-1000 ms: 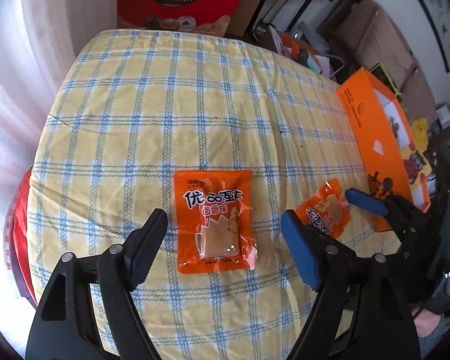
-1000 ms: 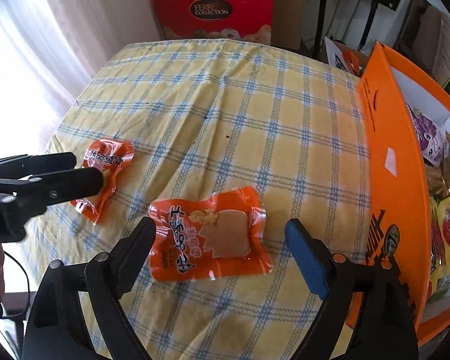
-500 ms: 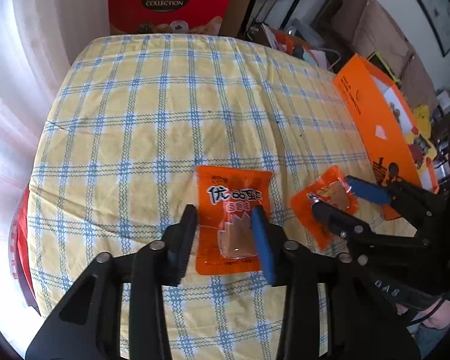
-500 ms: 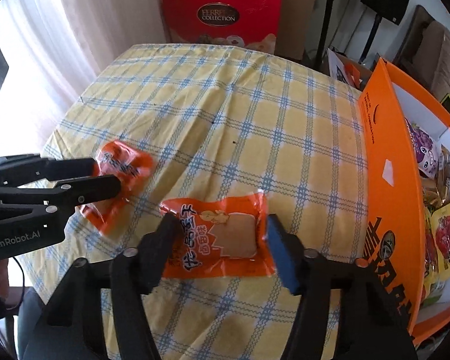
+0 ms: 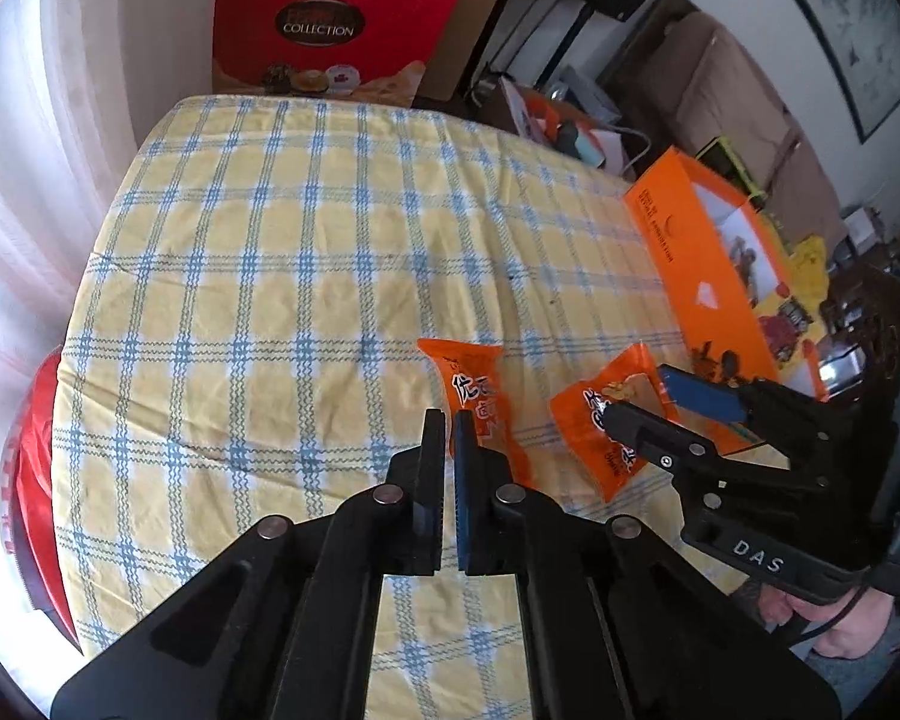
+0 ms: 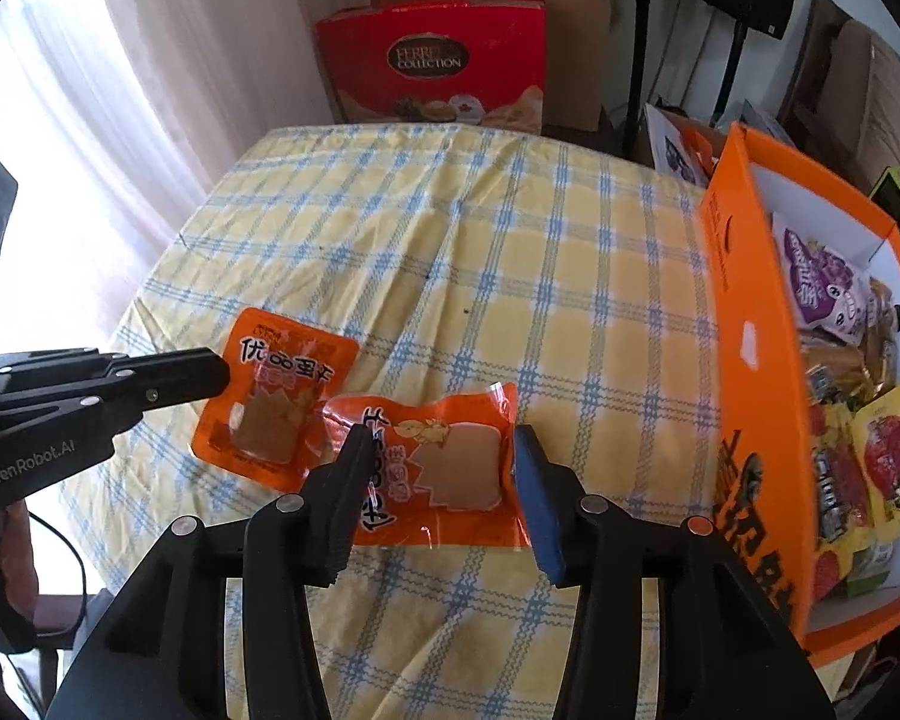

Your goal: Organize objects

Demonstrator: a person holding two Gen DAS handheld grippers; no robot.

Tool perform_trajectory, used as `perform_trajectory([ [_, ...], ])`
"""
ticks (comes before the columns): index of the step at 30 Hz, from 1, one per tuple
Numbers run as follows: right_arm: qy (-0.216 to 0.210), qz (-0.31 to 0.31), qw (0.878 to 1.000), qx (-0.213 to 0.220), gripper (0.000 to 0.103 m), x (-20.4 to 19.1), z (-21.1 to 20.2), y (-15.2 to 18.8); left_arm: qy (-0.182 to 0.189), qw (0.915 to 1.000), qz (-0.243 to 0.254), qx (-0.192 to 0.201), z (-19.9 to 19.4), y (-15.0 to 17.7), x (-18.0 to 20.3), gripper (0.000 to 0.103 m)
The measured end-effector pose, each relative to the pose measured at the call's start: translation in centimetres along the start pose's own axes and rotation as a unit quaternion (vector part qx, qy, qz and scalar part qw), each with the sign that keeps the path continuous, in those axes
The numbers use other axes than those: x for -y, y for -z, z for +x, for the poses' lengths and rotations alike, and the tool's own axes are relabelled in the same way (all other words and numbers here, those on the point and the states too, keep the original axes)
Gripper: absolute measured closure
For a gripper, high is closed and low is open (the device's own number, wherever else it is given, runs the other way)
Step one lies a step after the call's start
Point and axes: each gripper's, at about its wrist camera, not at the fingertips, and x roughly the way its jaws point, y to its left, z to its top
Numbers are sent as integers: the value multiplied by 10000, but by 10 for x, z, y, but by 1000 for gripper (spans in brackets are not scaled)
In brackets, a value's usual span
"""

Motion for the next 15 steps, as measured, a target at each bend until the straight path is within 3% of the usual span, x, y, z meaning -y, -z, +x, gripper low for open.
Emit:
perform_trajectory([
  [15, -9, 200, 9990, 395, 56, 17, -50, -19, 60, 9982, 395, 442, -49, -22, 40, 103],
])
